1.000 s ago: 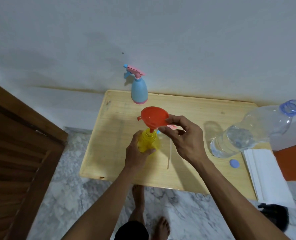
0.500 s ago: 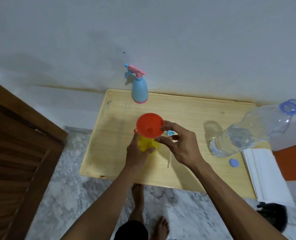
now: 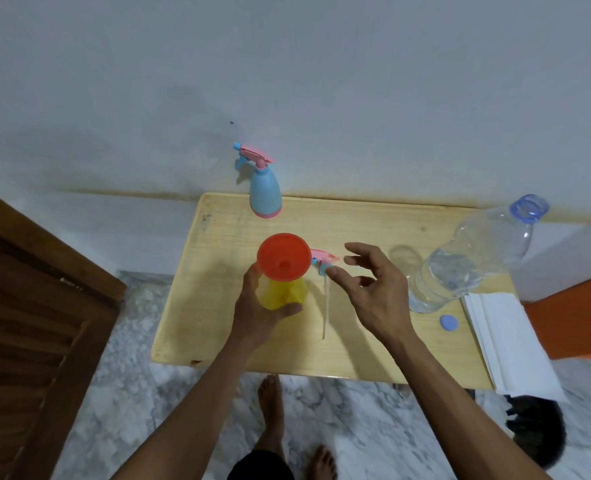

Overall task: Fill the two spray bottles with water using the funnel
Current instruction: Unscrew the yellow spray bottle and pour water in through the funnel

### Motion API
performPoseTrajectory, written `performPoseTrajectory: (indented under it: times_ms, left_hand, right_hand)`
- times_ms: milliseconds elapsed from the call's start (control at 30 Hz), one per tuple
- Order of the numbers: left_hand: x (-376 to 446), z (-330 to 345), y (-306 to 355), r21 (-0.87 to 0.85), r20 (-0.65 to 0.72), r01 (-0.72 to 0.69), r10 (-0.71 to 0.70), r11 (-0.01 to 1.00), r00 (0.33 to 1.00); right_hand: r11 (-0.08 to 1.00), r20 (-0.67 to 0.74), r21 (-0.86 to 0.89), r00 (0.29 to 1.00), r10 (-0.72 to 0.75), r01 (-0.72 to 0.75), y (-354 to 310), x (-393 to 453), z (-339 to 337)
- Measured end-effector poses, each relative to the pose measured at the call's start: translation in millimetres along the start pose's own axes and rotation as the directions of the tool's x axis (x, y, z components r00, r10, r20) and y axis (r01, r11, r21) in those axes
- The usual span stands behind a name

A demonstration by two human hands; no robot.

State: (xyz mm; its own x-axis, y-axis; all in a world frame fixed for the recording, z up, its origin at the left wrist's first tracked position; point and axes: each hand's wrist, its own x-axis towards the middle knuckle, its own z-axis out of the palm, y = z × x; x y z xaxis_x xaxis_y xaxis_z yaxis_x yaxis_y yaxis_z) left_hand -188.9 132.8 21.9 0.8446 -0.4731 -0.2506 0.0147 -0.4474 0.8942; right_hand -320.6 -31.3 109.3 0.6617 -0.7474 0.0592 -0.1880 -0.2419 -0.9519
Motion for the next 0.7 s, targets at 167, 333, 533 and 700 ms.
performPoseTrajectory:
  times_ms: [167, 333, 533, 700]
  left_hand:
    - [-13.8, -12.9, 28.0, -0.127, -0.093, -0.093, 0.082, 0.988, 0.992]
    - [-21.2, -15.1, 61.6, -0.141, -0.153, -0.197, 0.175, 0.970, 0.973]
    - [-24.6, -7.1, 69.5, -0.039, -0.172, -0.198, 0.188, 0.979, 0.967]
    - [-30.1, -1.2, 66.0, -0.009, -0.191, -0.204, 0.198, 0.979, 0.961]
  right_hand:
    - [0.999, -0.218, -0.040, 0.976, 0.009, -0.019, 11.2, -18.2, -27.4]
    - [0.998, -0.544, -0.053, 0.839, -0.011, -0.021, 23.9, -41.4, -50.3]
    - [0.993, -0.678, -0.046, 0.733, 0.049, -0.108, 39.3, -20.7, -80.2]
    - [0.994, -0.564, 0.032, 0.819, 0.105, -0.106, 47.8, 9.0, -91.3]
